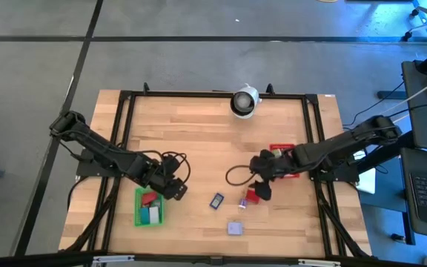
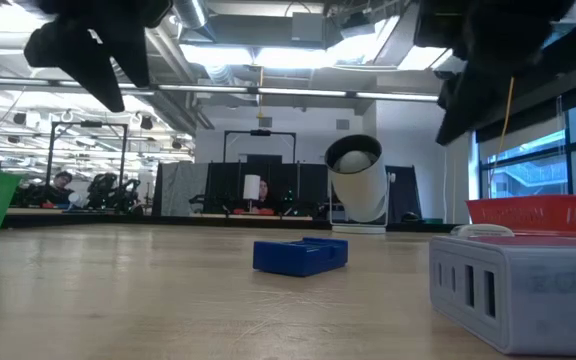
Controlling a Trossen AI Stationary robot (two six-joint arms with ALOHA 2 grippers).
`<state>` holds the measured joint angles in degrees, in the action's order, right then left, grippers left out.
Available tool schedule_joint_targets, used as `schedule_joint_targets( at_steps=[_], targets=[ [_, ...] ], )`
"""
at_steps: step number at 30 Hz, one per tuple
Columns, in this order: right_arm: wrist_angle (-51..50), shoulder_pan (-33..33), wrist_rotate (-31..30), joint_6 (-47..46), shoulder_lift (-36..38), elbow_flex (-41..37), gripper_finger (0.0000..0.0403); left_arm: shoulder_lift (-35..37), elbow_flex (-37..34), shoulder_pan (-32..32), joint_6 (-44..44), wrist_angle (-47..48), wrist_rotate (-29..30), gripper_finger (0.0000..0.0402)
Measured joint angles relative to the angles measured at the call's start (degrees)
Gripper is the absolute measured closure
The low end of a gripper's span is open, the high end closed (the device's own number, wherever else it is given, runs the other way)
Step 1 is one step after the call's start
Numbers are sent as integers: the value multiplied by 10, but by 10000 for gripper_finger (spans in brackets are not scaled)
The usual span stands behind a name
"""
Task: Pick & Place Office items
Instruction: Put the red charger adapter into the red bin
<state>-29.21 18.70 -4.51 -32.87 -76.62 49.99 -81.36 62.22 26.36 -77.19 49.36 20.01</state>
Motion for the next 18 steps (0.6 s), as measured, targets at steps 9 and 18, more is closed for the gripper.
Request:
schedule_joint_targets(
  at_steps=[9,18],
  targets=[
    [4,68,-6,-5,-72,0,117,0,0,-4,0,-3,0,178],
    [31,101,-38,44,-142,0,117,0,0,-3,0,-4,1,178]
  ],
)
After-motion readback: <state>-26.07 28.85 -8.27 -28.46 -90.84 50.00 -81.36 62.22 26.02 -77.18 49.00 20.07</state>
